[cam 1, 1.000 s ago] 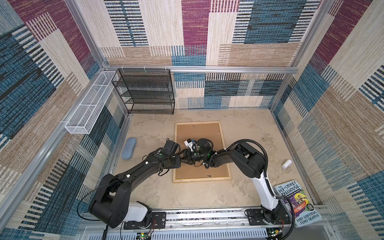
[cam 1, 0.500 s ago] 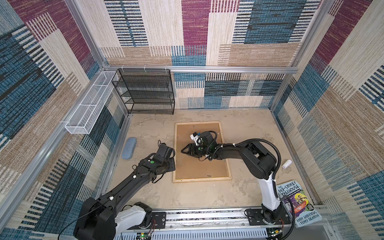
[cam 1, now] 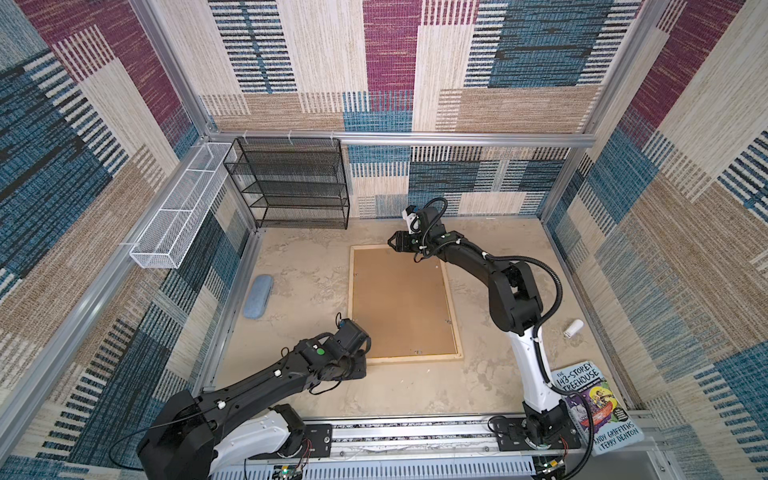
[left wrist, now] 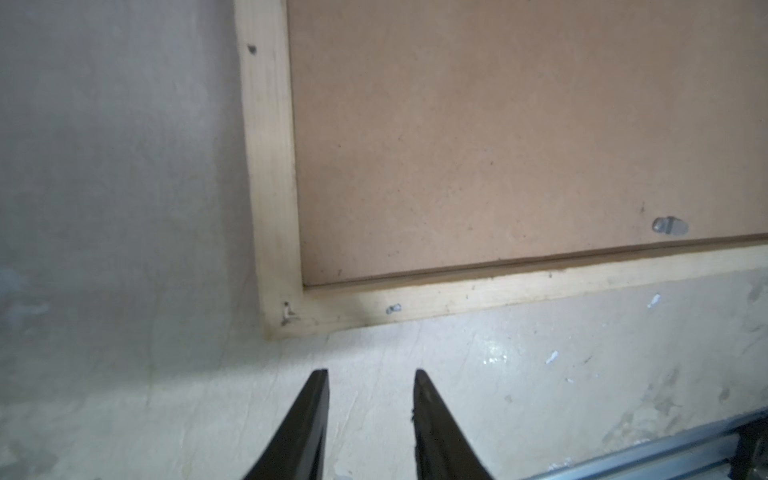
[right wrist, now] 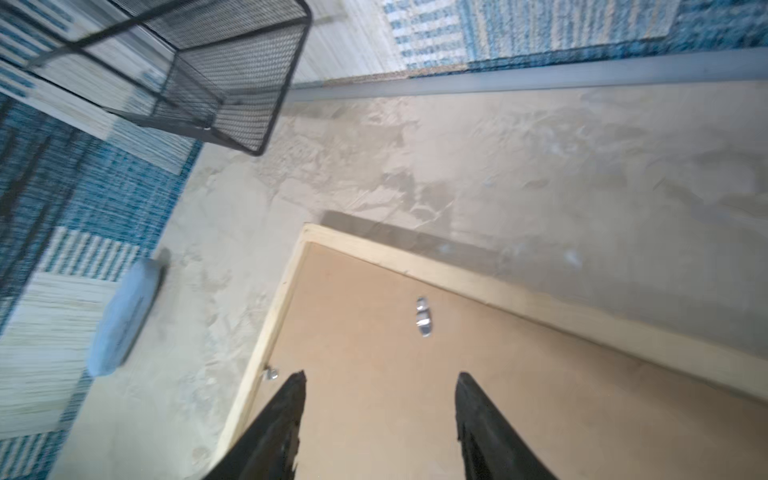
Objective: Put the photo into the frame
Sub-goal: 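Move the right gripper to the frame's far corner while left draws back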
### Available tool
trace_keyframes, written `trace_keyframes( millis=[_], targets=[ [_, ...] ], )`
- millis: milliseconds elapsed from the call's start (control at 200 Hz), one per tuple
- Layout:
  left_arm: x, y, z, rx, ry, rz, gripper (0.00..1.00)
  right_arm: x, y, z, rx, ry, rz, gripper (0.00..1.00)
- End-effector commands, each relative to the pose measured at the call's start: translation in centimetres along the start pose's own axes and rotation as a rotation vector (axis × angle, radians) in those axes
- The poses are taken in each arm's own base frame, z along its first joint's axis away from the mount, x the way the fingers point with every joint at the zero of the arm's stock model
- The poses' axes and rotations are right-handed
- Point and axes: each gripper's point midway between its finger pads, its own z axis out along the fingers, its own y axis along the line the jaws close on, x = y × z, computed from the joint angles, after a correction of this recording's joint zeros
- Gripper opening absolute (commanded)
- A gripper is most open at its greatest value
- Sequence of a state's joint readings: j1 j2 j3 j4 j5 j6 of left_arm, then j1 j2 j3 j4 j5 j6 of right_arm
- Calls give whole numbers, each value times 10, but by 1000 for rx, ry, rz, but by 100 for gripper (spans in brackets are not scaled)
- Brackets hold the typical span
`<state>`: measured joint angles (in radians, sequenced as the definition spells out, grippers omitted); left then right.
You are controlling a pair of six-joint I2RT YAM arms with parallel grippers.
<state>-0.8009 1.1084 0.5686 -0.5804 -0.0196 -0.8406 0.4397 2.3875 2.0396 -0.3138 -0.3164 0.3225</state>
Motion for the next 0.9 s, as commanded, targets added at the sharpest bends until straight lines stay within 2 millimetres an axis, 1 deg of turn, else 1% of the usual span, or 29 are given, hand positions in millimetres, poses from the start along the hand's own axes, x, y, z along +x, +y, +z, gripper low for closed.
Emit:
trace_keyframes(
  millis=[0,20,25,45,55,75,80,90,145,205,300,436,616,721,806,896],
  targets=[
    [10,0,8,-12,44,-38,38,0,-36,11,111,68,-72,61],
    [12,0,10,-16,52,-37,38,-3,-41,15,114,69,-72,61],
    [12,0,11,-17,53,-37,38,-7,-40,13,115,62,-73,61],
    [14,0,12,-19,58,-39,38,-4,-49,19,121,75,-67,61],
    [14,-1,14,-20,59,-39,38,-9,-48,18,120,66,-67,61],
    [14,-1,15,-21,61,-40,37,-9,-53,22,121,70,-66,61],
    [14,-1,16,-21,60,-41,37,-12,-53,20,120,64,-68,62],
    [14,-1,17,-19,61,-40,37,-10,-57,23,124,71,-64,62],
    [15,-3,24,2,54,-51,37,-17,-67,24,127,59,-58,62],
    [15,-3,31,25,34,-85,38,-17,-77,24,121,55,-54,64],
    [13,2,36,31,5,-122,39,-14,-88,24,108,51,-56,66],
    [9,14,35,-5,-16,-136,40,-14,-91,22,89,49,-72,69],
    [2,22,33,-23,-25,-145,40,-4,-97,27,95,75,-84,72],
    [0,27,33,-42,-27,-147,40,4,-105,29,120,98,-88,72],
    [-4,34,33,-69,-29,-156,40,11,-122,27,191,116,-68,72],
    [-7,44,33,-98,-33,-174,40,18,-147,19,255,138,-3,71]
  ],
)
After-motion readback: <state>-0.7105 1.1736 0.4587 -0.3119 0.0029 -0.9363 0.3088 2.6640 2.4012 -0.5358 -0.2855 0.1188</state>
